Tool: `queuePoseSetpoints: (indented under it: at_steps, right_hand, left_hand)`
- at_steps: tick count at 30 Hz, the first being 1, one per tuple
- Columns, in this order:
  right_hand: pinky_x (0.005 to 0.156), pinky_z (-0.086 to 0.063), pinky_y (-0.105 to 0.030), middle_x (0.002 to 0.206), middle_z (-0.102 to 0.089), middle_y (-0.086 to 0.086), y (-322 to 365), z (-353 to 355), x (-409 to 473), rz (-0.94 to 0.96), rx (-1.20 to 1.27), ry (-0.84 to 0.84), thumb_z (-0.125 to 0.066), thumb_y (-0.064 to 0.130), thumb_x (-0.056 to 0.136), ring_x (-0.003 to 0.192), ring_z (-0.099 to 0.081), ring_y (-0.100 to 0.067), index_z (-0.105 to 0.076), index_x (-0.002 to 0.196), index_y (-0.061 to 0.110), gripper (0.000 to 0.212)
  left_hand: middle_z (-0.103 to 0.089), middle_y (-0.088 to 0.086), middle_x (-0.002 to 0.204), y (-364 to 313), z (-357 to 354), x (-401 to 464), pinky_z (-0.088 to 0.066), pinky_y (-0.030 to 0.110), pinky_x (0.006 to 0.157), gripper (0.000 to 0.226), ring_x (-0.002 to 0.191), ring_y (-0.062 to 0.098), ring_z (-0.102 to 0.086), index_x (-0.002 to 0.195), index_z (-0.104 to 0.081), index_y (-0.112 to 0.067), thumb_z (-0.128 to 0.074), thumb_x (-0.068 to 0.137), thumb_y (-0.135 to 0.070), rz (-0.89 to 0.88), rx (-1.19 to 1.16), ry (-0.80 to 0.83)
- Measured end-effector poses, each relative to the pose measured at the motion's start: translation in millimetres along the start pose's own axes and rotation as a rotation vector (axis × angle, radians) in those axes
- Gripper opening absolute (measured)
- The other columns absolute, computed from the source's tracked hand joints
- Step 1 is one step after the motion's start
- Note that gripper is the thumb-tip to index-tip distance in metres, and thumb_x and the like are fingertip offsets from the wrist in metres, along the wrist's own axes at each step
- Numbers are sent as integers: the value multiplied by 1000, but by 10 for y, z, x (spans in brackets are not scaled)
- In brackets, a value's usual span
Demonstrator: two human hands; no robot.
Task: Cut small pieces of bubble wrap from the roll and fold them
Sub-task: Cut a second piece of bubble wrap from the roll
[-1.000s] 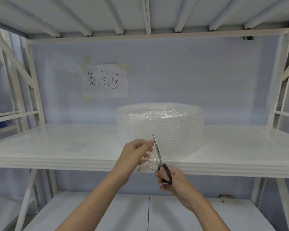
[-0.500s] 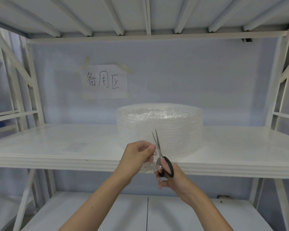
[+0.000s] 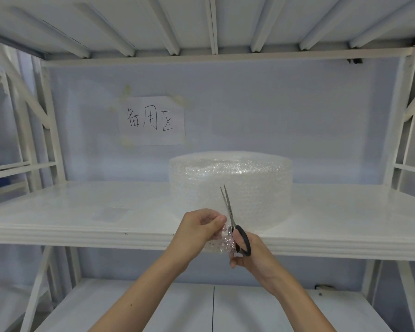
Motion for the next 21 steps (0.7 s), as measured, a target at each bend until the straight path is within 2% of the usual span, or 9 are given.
queuePoseSetpoints:
  at_steps: [3,6,9,11,12,14,16,18,21]
  right_hand:
    - [54,-47,-29,90,-52,-26,51,-15,49,16,-26,2,-73,66,64,74,-46,-24,-64,100,-7,83]
    - [54,-47,-27,93,-52,-17,55,-15,92,23,-21,-8,-78,71,53,66,-45,-21,-64,100,-9,94]
    - [54,-46,-27,86,-50,-16,66,-35,103,31,5,14,-79,71,50,61,-46,-16,-71,85,3,77]
    - [58,-47,-29,76,-53,-19,109,-59,84,41,8,22,-77,73,51,61,-53,-16,-72,80,10,70]
    - [63,-48,-31,79,-59,-24,131,-63,87,47,-8,25,-74,74,53,68,-59,-19,-71,85,6,75]
    - [77,-49,-40,101,-67,-29,163,-70,92,46,-57,23,-68,75,61,93,-67,-35,-68,99,1,83]
    - [87,-50,-47,109,-69,-27,194,-78,90,44,-79,-1,-66,70,68,107,-65,-41,-71,103,5,74]
    - [90,-50,-50,99,-72,-21,208,-62,97,43,-74,-40,-64,62,73,105,-66,-42,-74,96,9,59]
    - [78,-51,-39,86,-70,-12,232,-88,89,36,-71,-52,-67,62,74,91,-68,-32,-75,87,14,51]
  left_hand:
    - [-67,3,71,-13,-29,-15,-54,17,66,14,64,9,-61,86,-72,-3,-66,91,-15,-1,-30,14]
    - [-68,2,69,-39,-36,-15,-54,18,65,12,63,9,-62,82,-72,-8,-66,91,-13,-5,-48,17]
    - [-67,-6,62,-41,-22,-23,-54,16,64,13,59,4,-62,80,-71,-7,-65,91,-11,-6,-53,22]
    - [-68,-2,66,-27,-14,-27,-55,19,66,13,62,7,-63,83,-71,-5,-65,91,-12,-9,-23,33]
    - [-68,1,68,-17,-17,-33,-56,20,68,13,64,9,-63,84,-72,-4,-65,91,-13,-12,-6,41]
    - [-68,2,70,5,-20,-43,-57,23,69,14,64,10,-62,85,-72,-5,-64,92,-14,-7,-6,41]
    - [-67,2,69,12,-16,-45,-58,24,71,13,64,11,-62,84,-72,-6,-65,91,-14,-1,-18,32]
    - [-66,6,71,8,-19,-43,-58,25,70,13,65,14,-61,84,-72,-6,-65,91,-13,-4,-12,32]
    - [-64,9,71,12,-13,-45,-56,22,67,12,65,17,-59,83,-71,-6,-65,91,-13,-5,-14,33]
Point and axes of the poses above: each hand's wrist, its own x-axis towards the middle knuckle, its own z-axis out of the back of the hand, y = z × x, the point moved 7 cm from there along x, towards the middle knuckle
